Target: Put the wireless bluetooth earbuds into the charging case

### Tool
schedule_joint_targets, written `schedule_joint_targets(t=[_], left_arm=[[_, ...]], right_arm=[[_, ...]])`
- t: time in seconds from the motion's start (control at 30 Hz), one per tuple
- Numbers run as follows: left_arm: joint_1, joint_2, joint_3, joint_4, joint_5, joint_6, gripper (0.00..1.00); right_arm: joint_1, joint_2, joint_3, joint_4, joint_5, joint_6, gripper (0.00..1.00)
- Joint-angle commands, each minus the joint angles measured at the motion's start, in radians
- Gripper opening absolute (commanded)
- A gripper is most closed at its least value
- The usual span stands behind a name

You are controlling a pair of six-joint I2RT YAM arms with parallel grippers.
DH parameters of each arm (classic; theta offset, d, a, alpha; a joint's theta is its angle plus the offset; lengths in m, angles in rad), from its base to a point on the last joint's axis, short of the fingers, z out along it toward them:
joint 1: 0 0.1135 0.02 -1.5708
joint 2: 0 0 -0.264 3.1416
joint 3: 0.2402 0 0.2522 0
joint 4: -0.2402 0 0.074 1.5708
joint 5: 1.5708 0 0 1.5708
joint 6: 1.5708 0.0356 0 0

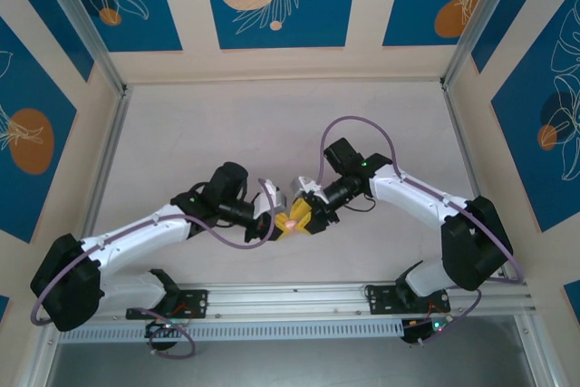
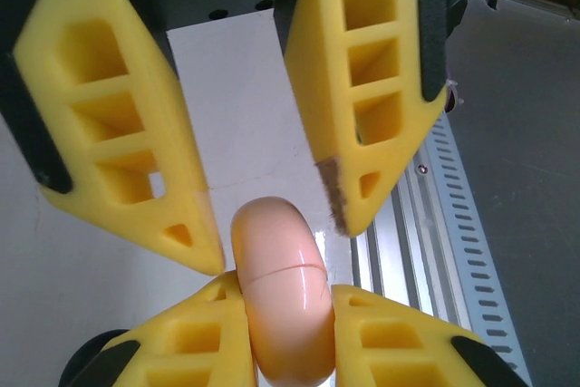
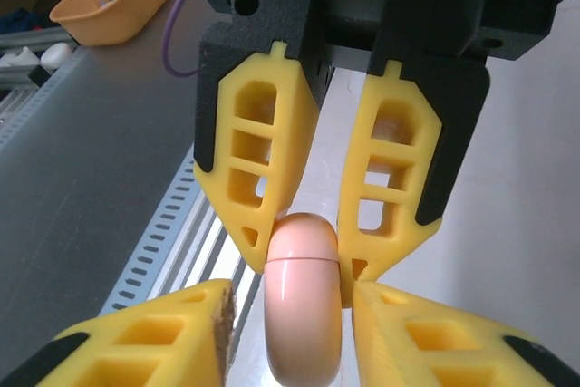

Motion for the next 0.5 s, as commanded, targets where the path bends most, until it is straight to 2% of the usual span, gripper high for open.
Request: schedule_joint_targets(t=[0.0,0.47], left_arm=[[-0.008,-0.023,0.026,0.006,0.001,0.040,0.15],[-0.008,-0.033,0.027,0.030,0.016,0.036,0.15]], right_arm=[[-0.004,-0.011,0.002,-0.016,0.004,0.007,0.43],[0.006,0.021,0.022,-0.024,0.018,0.020,0.46]])
